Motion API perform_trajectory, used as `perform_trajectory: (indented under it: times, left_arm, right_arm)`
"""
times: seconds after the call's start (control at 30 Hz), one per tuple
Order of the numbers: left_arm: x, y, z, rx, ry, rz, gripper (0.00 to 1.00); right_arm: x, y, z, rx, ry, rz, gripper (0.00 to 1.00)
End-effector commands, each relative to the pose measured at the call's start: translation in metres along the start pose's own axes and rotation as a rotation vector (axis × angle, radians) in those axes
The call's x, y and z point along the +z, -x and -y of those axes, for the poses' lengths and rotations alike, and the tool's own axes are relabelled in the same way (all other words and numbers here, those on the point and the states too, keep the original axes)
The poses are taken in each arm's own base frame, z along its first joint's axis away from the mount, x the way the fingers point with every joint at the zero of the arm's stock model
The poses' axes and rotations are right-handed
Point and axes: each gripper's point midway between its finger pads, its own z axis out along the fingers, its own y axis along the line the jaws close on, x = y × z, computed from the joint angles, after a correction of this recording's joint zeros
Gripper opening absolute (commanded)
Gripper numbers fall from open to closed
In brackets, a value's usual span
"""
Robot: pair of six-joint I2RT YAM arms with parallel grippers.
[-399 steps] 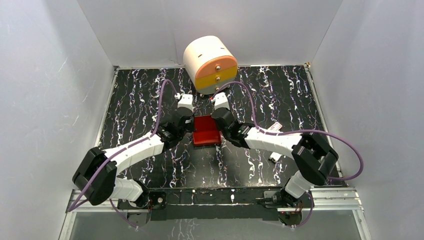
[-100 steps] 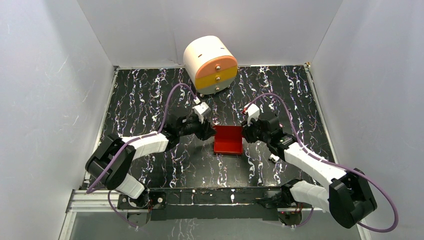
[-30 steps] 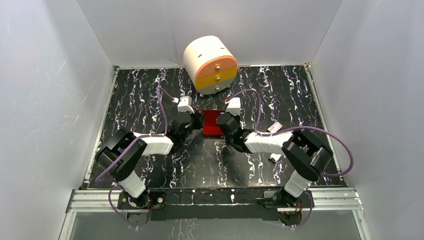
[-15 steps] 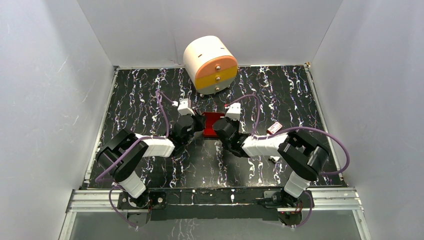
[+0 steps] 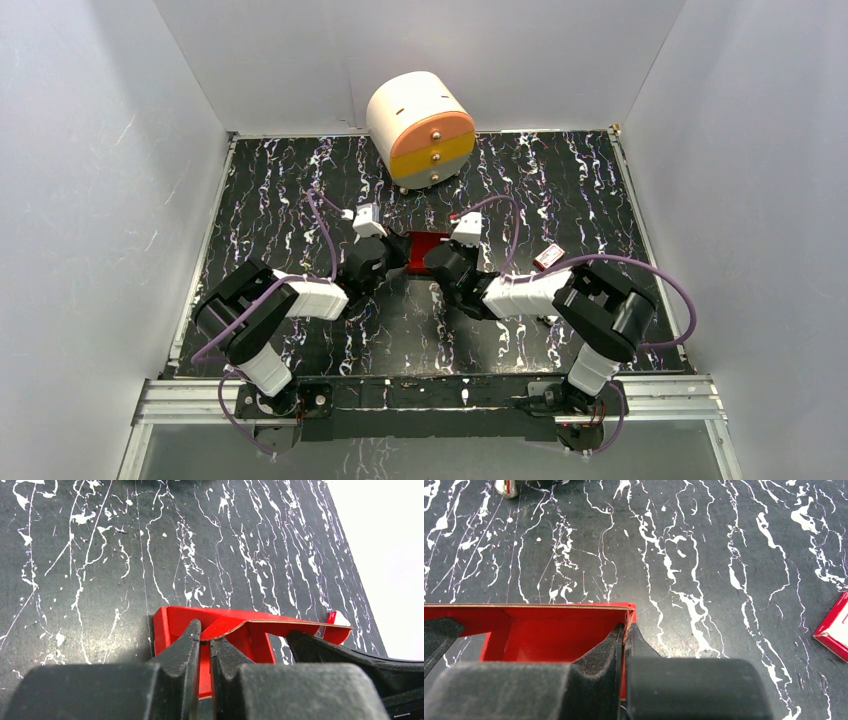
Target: Fold the paper box
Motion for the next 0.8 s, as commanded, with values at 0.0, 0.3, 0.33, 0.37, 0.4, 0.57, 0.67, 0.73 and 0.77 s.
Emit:
perform_trajectory:
  times: [0.0,0.3,0.33,0.37,0.4,0.57,0.67,0.73,0.77]
  left_arm:
    - [-0.016,-0.028,0.023,0.009,-0.116,-0.090,0.06]
    - [-0.024,-0.031,0.013,0.061,-0.109,-0.083,0.07]
    - [-0.025,-0.031,0.012,0.064,-0.107,-0.082,0.07]
    - [-0.027,-0.031,0.010,0.067,-0.105,-0.080,0.07]
    - [-0.028,-0.031,0.009,0.070,-0.105,-0.080,0.07]
    - [-0.035,-0.031,0.006,0.083,-0.109,-0.079,0.10]
    - [-0.040,-0.032,0.001,0.068,-0.100,-0.081,0.17]
    - [-0.045,-0.033,-0.001,0.053,-0.096,-0.080,0.24]
    - [-0.047,-0.032,-0.002,0.046,-0.098,-0.078,0.27]
  right_arm:
    - [-0.016,-0.015,-0.031,0.049,0.139,-0.039,0.09]
    - [-0.024,-0.025,-0.022,0.022,0.128,-0.020,0.09]
    - [-0.025,-0.026,-0.021,0.017,0.126,-0.016,0.09]
    - [-0.026,-0.026,-0.020,0.012,0.125,-0.010,0.09]
    - [-0.026,-0.029,-0.018,0.005,0.119,-0.008,0.09]
    - [-0.027,-0.040,-0.006,-0.027,0.081,-0.006,0.09]
    - [-0.028,-0.046,-0.003,-0.042,0.063,-0.006,0.08]
    - [-0.028,-0.050,0.000,-0.049,0.047,-0.010,0.08]
    - [-0.028,-0.050,0.001,-0.054,0.039,-0.010,0.08]
